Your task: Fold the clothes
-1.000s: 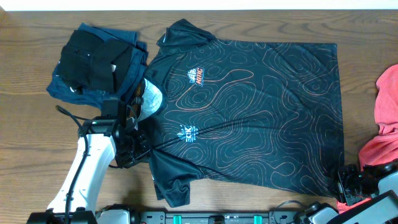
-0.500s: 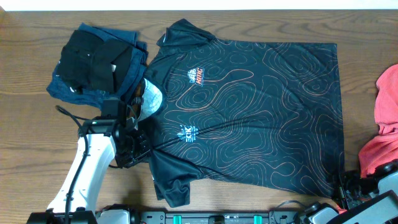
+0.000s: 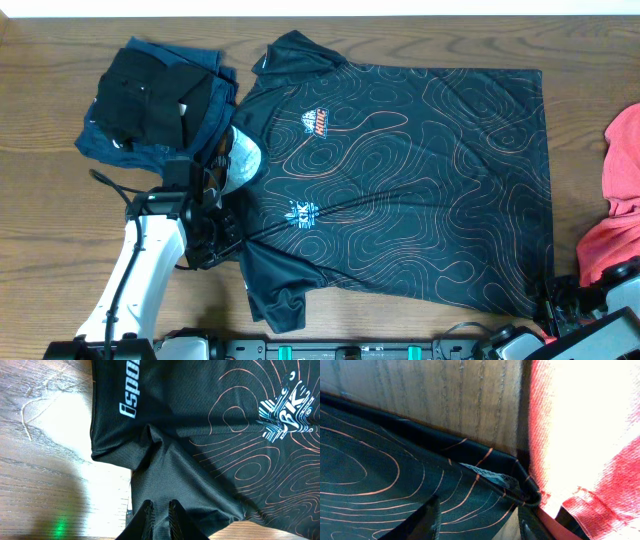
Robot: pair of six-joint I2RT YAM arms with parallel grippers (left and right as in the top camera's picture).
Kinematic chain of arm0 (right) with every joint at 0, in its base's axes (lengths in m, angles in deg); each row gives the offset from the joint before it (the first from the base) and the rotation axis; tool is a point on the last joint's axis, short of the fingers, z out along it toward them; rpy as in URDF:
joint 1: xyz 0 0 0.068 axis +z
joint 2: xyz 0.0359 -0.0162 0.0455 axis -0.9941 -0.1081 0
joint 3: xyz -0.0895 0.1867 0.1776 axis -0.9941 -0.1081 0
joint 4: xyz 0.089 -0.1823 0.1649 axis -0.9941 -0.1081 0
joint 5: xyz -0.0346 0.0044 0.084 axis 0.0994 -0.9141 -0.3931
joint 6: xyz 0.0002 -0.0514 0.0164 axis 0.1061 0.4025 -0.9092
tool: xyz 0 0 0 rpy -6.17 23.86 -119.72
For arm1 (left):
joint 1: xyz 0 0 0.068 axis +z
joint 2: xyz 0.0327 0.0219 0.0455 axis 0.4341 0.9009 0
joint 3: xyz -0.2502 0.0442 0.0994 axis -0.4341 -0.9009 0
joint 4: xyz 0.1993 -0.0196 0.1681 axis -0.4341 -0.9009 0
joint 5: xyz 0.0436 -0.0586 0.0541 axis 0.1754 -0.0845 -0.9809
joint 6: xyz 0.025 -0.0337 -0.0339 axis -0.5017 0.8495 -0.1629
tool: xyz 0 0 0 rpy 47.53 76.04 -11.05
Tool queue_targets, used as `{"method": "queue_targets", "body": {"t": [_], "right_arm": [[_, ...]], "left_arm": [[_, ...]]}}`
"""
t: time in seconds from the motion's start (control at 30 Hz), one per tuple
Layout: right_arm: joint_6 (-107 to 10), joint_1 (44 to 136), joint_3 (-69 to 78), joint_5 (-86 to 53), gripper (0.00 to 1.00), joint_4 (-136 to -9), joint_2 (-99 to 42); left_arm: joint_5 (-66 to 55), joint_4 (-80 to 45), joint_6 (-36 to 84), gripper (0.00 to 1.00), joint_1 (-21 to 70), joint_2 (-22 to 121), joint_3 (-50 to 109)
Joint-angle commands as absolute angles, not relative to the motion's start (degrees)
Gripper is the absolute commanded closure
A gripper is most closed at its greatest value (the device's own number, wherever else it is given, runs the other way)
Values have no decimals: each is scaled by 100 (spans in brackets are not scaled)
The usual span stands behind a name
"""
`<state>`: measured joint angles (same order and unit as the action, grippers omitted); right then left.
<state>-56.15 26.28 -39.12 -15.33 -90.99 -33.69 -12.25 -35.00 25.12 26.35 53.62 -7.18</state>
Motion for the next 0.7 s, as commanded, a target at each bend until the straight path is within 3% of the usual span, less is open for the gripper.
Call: {"method": "queue_targets", "body": {"t": [0.0,0.03,0.23,0.3,0.67], "right_arm": [[-5666,2573,-4061,-1391,67,-8920,-3380],[-5663,2576,-4093,-1396,77,-8856,-3380],[-5661,2580,-4100,-1376,88,-8769,-3380],[-5661,2580,-4100,-1348,97,-8712,-3380],[-5056,2582,-3359,-2475,99,-9333,-3332]], "left_arm": [[-1293,-3493,2459,86,2628,5369,-613],[-1293,-3493,2457,86,2628,5369,-613],[-1295,-3493,2457,86,2628,5369,-613],[-1295,-3493,2457,86,2628,5369,-613],[-1293,-3495,2457,85,2628,5369,-613]]}}
